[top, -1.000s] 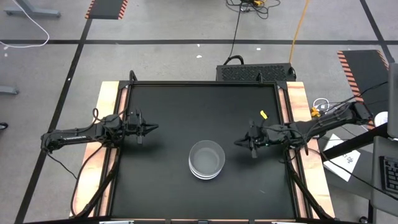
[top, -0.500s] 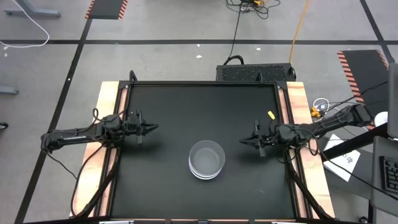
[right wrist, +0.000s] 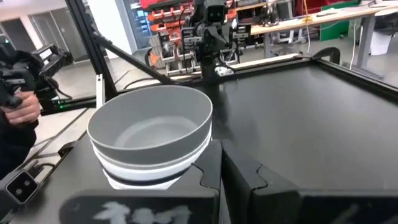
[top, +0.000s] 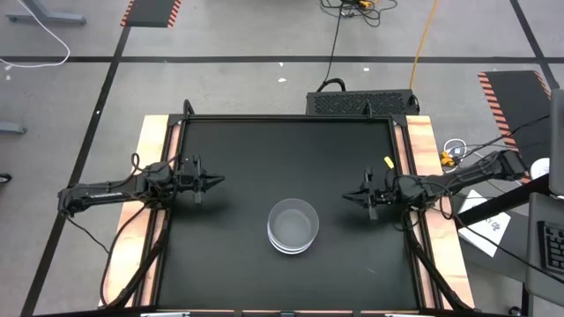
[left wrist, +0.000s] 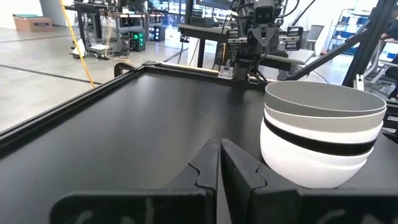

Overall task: Nest bowls inside each other
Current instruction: Return to Home Position

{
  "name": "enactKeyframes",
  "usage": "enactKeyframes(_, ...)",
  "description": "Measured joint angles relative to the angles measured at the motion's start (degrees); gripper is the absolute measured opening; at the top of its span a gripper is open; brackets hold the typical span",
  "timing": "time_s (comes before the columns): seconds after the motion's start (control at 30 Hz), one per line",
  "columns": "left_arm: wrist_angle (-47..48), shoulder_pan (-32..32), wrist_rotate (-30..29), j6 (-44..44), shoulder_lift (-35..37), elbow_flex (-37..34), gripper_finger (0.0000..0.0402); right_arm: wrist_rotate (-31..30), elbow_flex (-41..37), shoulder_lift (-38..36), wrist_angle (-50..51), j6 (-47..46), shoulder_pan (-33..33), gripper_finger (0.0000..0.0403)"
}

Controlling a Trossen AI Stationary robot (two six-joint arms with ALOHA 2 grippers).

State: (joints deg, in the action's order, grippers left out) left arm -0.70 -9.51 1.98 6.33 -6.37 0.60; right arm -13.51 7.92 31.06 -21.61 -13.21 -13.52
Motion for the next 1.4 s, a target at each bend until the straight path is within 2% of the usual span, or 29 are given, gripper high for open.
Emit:
enactKeyframes(0.27, 0.0, 0.0, 0.0, -0.6, 0.0, 0.0, 0.0021, 0.0, 0.0, -6.6, 2.7, 2.0, 0.0, 0.0000)
enactKeyframes(0.57, -0.3, 3.0, 1.4, -6.5, 0.0, 0.0, 0.0021, -0.1, -0.6, -13.7, 7.3, 2.1, 0.0, 0.0000)
enactKeyframes(0.63, -0.3, 4.6, 0.2, -7.7, 0.0, 0.0, 0.0021, -0.1, -1.0, -15.0, 7.9, 2.1, 0.0, 0.0000)
enactKeyframes(0.83, -1.6, 7.5, -9.5, -10.9, 0.2, 0.0, 0.0021, -0.7, -4.2, -20.5, 8.4, 3.6, 0.4, 0.0000)
enactKeyframes(1.13, -2.0, 7.7, -9.7, -14.3, 0.2, 0.0, 0.0021, -0.1, -6.3, -29.3, 15.2, 6.8, 1.0, 0.0000)
enactKeyframes(1.4, -2.8, 7.7, -9.5, -16.3, 0.2, 0.0, 0.0021, 0.3, -6.4, -30.6, 17.2, 9.4, 3.3, 0.0000)
